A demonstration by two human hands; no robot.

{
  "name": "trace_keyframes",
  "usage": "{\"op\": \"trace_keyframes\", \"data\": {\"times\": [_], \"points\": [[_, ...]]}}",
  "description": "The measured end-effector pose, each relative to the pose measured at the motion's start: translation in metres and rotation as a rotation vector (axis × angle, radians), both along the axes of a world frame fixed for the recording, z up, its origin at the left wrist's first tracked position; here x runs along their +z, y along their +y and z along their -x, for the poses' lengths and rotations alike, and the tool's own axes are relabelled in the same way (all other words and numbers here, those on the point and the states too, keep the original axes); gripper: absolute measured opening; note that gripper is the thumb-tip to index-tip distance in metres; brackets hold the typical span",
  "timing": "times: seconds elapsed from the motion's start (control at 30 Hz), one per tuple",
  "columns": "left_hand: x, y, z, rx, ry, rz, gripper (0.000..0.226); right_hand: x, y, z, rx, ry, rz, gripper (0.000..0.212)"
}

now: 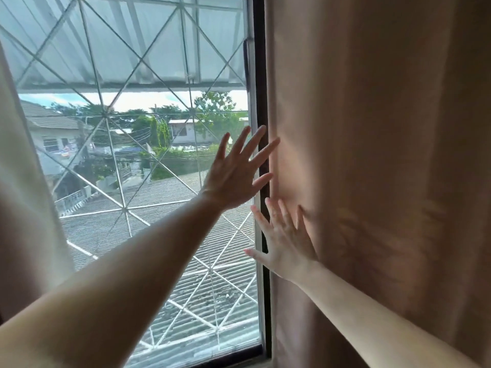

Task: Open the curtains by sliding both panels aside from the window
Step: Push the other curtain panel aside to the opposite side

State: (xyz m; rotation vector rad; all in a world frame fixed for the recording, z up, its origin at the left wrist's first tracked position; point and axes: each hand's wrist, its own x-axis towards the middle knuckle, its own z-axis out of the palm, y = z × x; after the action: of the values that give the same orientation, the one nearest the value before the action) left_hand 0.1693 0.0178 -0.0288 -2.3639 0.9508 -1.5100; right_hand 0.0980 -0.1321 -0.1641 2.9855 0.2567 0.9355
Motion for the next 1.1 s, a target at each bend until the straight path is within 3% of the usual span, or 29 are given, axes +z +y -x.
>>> {"op": "trace_keyframes", "data": {"times": [0.63, 1.1], "points": [[0.026, -0.155, 0.008, -0.139, -0.063, 0.060, 0.078, 0.004, -0.137, 0.004, -0.028, -0.144, 0.076, 0.104], [0.027, -0.257, -0.008, -0.145, -0.054, 0.088, 0.084, 0.003, -0.241, -0.001, -0.110, -0.114, 0.111, 0.101]]}}
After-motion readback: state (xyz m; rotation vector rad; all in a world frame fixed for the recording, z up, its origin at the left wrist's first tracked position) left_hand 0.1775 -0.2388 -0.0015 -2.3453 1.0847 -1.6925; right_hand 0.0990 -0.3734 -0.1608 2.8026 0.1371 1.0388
